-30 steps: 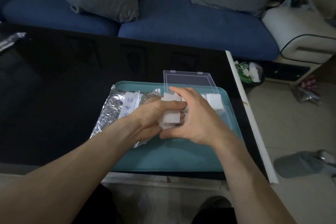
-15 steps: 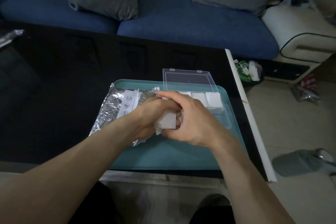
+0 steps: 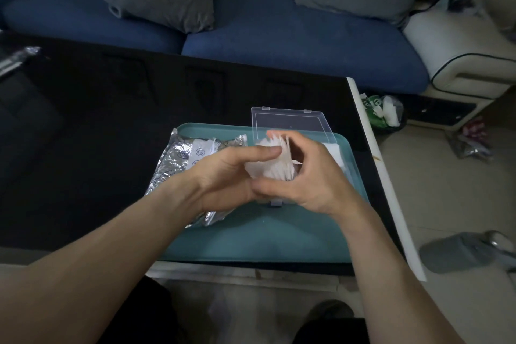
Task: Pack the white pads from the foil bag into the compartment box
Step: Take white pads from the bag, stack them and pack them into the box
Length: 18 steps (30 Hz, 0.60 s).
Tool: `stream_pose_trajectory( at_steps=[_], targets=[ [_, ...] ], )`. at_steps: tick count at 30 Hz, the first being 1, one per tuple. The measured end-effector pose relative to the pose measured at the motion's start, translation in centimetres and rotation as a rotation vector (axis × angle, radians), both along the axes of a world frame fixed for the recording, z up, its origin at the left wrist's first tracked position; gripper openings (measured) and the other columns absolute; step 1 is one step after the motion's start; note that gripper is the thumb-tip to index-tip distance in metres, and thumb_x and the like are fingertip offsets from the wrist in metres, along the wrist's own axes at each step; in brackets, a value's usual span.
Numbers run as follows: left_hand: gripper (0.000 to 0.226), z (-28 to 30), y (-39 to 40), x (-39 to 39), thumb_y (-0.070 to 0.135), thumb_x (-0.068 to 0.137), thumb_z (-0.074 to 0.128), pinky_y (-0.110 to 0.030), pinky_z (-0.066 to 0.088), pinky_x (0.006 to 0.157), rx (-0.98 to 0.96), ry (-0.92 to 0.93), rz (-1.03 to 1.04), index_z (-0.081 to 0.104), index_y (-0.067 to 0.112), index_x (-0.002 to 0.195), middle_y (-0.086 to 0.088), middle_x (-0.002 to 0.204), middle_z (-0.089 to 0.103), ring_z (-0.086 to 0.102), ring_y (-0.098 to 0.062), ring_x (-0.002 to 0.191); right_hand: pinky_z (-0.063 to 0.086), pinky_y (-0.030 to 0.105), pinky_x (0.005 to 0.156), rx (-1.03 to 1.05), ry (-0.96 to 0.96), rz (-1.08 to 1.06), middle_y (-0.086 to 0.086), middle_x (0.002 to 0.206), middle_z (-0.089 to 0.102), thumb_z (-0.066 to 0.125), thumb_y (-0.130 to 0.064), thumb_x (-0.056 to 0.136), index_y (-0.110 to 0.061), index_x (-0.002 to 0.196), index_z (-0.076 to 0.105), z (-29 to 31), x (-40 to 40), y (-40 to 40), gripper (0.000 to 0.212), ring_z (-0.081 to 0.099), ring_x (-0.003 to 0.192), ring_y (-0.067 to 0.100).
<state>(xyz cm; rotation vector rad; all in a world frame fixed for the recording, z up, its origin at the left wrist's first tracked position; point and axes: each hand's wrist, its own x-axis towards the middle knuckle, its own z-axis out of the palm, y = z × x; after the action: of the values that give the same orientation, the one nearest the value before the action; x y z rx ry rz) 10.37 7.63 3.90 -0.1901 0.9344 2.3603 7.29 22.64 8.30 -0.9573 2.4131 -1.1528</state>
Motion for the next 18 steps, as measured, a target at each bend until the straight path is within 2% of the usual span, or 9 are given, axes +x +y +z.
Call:
stream_pose_trajectory(
  at_steps=[1,3,4,6,7,9,12,16,18],
  targets=[
    [0.046,1.3,-0.2,0.4,0.043,0.081,0.073,-0.037,0.054,0.085,-0.104,0.078,0.08,0.062,0.026,0.123,0.004,0.103,0.069,0.068,-0.016,0.094,0.048,0.004,0.076,-0.087,-0.097,-0.024,0.018,0.137,0.056,0.082,0.003,0.08,0.005,0.149,0.035,0.2,0.2,0.0,0.083,0.05,0.13,0.041],
    [0.037,1.6,-0.5,0.3,0.039,0.092,0.062,-0.042,0.052,0.094,-0.157,0.139,0.056,0.064,0.017,0.12,-0.009,0.11,0.067,0.064,-0.024,0.098,0.053,0.015,0.09,-0.074,-0.136,0.049,0.001,0.136,0.059,0.098,-0.021,0.061,-0.021,0.153,0.037,0.0,0.1,0.1,0.11,0.058,0.126,0.019],
    [0.036,2.2,-0.7,0.7,0.04,0.094,0.057,-0.043,0.05,0.099,-0.155,0.128,0.024,0.065,0.014,0.117,-0.015,0.111,0.065,0.063,-0.028,0.1,0.056,0.023,0.092,-0.05,-0.114,0.036,-0.008,0.132,0.06,0.1,-0.032,0.053,-0.031,0.15,0.038,-0.2,0.0,0.1,0.115,0.062,0.118,0.008],
    [0.04,2.4,-1.4,1.2,0.046,0.094,0.053,-0.042,0.052,0.096,-0.2,0.16,0.022,0.065,0.013,0.114,-0.017,0.106,0.067,0.064,-0.029,0.097,0.058,0.028,0.09,-0.026,-0.123,0.012,-0.014,0.129,0.059,0.101,-0.035,0.048,-0.038,0.149,0.037,-0.4,0.2,0.1,0.119,0.066,0.109,0.004],
    [0.041,2.3,-1.0,0.8,0.048,0.093,0.054,-0.04,0.054,0.09,-0.198,0.156,0.043,0.063,0.013,0.113,-0.016,0.102,0.067,0.065,-0.028,0.092,0.058,0.027,0.09,-0.028,-0.119,0.0,-0.016,0.129,0.057,0.101,-0.035,0.049,-0.038,0.148,0.036,-0.5,0.4,-0.1,0.118,0.066,0.108,0.003],
    [0.037,2.3,-1.1,0.8,0.046,0.091,0.06,-0.036,0.057,0.079,-0.187,0.122,0.096,0.065,0.013,0.107,-0.012,0.091,0.063,0.064,-0.024,0.082,0.052,0.015,0.09,0.0,-0.049,-0.036,-0.022,0.123,0.055,0.1,-0.039,0.051,-0.038,0.145,0.04,-0.9,0.1,-0.2,0.112,0.06,0.107,-0.007],
    [0.023,2.2,-0.8,0.7,0.033,0.085,0.067,-0.033,0.059,0.072,-0.197,0.057,0.193,0.072,0.012,0.092,-0.009,0.087,0.059,0.06,-0.021,0.076,0.045,0.004,0.081,0.013,0.006,-0.067,-0.025,0.116,0.059,0.098,-0.04,0.052,-0.036,0.134,0.052,-0.5,0.3,-0.1,0.094,0.056,0.105,-0.014],
    [0.02,2.1,-0.5,0.7,0.013,0.081,0.076,-0.028,0.052,0.056,-0.274,0.104,0.224,0.062,0.008,0.095,-0.007,0.077,0.058,0.055,-0.017,0.061,0.043,0.013,0.094,0.059,0.061,-0.056,-0.019,0.125,0.056,0.097,-0.044,0.052,-0.037,0.138,0.051,-0.9,0.2,-0.4,0.097,0.052,0.115,-0.002],
    [0.022,1.9,-0.4,0.8,0.009,0.078,0.075,-0.029,0.054,0.06,-0.299,0.127,0.212,0.064,0.003,0.096,-0.012,0.081,0.062,0.058,-0.021,0.067,0.05,0.024,0.092,0.079,0.088,-0.058,-0.015,0.115,0.058,0.096,-0.042,0.054,-0.035,0.131,0.056,-0.9,0.2,-0.5,0.087,0.056,0.107,0.002]
  ],
)
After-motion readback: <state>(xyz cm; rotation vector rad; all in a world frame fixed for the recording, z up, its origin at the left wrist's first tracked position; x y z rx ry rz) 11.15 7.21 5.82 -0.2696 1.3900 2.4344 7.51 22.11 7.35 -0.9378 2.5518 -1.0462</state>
